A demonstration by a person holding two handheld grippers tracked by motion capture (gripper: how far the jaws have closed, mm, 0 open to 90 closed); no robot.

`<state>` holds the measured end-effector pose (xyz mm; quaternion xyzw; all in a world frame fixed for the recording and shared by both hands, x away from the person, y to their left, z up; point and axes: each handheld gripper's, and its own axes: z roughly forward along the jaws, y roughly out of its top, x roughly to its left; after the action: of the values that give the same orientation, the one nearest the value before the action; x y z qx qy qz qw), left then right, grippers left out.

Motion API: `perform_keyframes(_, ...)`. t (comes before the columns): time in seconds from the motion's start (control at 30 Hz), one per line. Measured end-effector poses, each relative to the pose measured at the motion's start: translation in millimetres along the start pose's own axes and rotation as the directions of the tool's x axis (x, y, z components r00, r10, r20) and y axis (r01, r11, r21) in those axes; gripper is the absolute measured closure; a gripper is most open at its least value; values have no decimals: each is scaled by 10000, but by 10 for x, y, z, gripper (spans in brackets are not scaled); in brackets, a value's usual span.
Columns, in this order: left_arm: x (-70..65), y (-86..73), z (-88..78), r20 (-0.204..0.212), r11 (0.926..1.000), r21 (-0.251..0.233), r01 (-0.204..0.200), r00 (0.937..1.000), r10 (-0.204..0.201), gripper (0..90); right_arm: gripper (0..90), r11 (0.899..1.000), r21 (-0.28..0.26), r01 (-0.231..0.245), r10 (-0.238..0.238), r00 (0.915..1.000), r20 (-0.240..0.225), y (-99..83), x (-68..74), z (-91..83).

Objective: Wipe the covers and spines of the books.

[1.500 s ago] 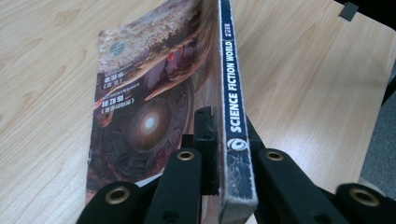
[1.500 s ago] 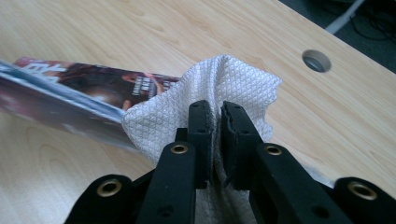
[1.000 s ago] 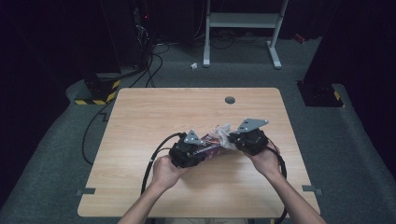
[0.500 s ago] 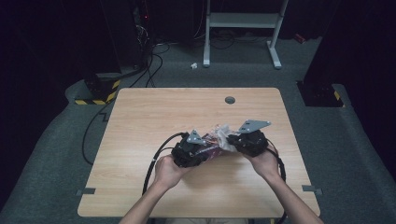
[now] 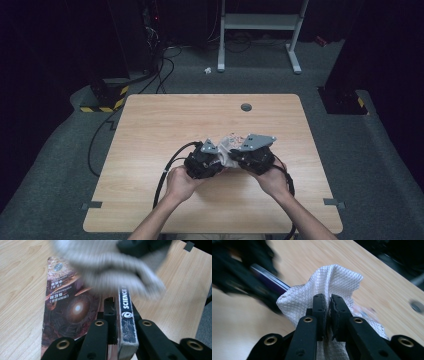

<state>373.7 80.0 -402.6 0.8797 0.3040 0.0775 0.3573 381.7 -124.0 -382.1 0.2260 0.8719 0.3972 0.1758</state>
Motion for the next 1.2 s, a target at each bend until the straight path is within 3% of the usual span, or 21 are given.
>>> perform_keyframes(0.07, 1, -7, -9, -28, 10000, 39, -30, 10000, 30, 841, 821, 9986, 389, -372, 346, 9974, 640, -149, -188, 2)
perform_keyframes(0.23, -2, -5, 10, 18, 9999, 64, -103, 9999, 103, 841, 821, 9846, 879, -1509, 1383, 9812, 1346, -460, -544, 34)
perform_keyframes(0.43, 3, -12, 2, 71, 9999, 62, -80, 9999, 79, 841, 821, 9714, 1030, -2138, 1926, 9638, 1841, -685, -730, 61)
perform_keyframes(0.53, 6, -18, 4, 102, 10000, 37, -1, 9999, 1, 840, 821, 9630, 945, -2526, 2334, 9561, 1769, -746, -787, 48)
perform_keyframes(0.63, 2, -7, 28, 139, 9999, 102, -35, 9999, 34, 841, 821, 9699, 807, -2296, 2155, 9644, 1534, -684, -692, 43)
perform_keyframes(0.77, -12, -3, 59, 102, 9999, 89, -71, 9999, 70, 841, 821, 9888, 408, -1439, 1403, 9869, 793, -488, -421, 41)
perform_keyframes(0.9, -1, -18, 33, 105, 10000, -53, 36, 9999, -36, 841, 821, 9956, 93, -930, 926, 9952, 313, -347, -239, 16)
perform_keyframes(0.97, 6, -24, 6, 86, 9999, -111, 41, 10000, -40, 840, 821, 9973, 69, -734, 732, 9967, 342, -321, -221, 9)
perform_keyframes(1.03, 10, -37, -13, 71, 9998, -184, 65, 10000, -63, 841, 820, 9960, 92, -884, 881, 9957, 295, -336, -270, 13)
perform_keyframes(1.1, 22, -53, -25, 81, 9997, -206, 102, 9999, -100, 841, 820, 9949, 360, -938, 911, 9933, 706, -389, -348, 27)
perform_keyframes(1.2, 31, -76, -23, 84, 9998, -148, 124, 9999, -123, 841, 820, 9820, 672, -1763, 1687, 9800, 1058, -552, -551, 68)
